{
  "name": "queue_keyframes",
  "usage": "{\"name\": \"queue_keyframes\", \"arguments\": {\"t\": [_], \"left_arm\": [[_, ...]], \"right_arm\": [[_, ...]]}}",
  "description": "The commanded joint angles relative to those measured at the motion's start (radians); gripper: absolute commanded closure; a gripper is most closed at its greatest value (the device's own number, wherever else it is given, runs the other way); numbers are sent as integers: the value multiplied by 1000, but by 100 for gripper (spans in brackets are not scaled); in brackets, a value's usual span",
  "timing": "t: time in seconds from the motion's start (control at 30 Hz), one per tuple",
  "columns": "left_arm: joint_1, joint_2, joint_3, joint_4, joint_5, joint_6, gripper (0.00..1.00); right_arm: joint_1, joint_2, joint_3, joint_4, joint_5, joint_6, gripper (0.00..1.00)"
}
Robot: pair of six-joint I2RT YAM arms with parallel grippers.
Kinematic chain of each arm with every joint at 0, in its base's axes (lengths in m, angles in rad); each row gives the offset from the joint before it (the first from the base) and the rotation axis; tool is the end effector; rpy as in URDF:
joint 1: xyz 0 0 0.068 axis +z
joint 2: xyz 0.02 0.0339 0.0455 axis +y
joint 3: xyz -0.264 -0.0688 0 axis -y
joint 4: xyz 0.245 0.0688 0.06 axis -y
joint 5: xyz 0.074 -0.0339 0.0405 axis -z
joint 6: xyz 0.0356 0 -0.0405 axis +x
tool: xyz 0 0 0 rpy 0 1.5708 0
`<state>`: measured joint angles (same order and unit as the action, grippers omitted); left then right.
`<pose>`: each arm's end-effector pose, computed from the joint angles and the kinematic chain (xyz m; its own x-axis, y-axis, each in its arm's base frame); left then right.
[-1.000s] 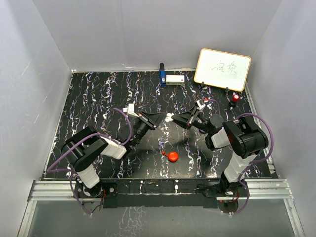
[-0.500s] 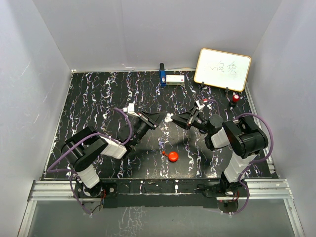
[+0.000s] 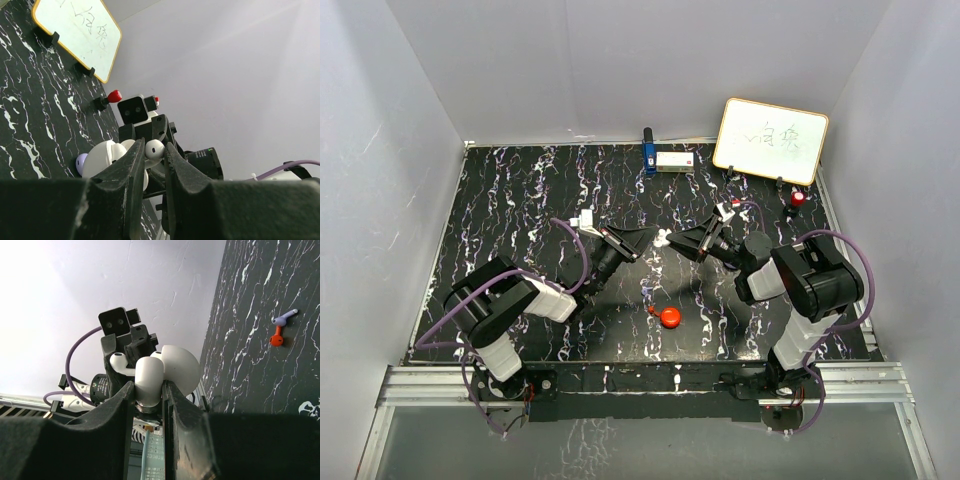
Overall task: Insert the wireless bluetooth earbuds into the charging case
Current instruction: Place the earbud in the charging case.
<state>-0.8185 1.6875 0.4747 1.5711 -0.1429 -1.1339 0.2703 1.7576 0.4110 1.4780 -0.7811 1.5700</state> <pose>0.2053 -0.2120 0.2056 -0.4708 -0.8094 -0.3510 0.4843 0.0954 -0.8697 0.2635 0.0990 0.1604 -0.8622 0.4980 -0.0930 -0.1270 -0.0346 0.9913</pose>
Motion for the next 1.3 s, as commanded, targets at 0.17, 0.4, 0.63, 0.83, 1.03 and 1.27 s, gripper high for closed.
{"name": "queue_keyframes", "arguments": {"t": [0.17,0.4,0.63,0.83,1.03,1.27], "left_arm": [[-4,-11,12,216,-13,16,100],[-5,-1,13,214,-15,16,100],[-5,9,16,214,-12,18,100],[-5,11,17,214,-11,18,100],[-5,14,17,214,-7,16,100],[-7,18,19,214,-4,15,100]], "right_arm": [[6,-46,25,337,5,0,100],[5,-49,23,338,3,2,100],[5,-53,23,338,1,3,100],[5,-53,23,337,2,2,100],[5,-55,22,338,2,3,100],[5,-56,23,337,2,4,100]]}}
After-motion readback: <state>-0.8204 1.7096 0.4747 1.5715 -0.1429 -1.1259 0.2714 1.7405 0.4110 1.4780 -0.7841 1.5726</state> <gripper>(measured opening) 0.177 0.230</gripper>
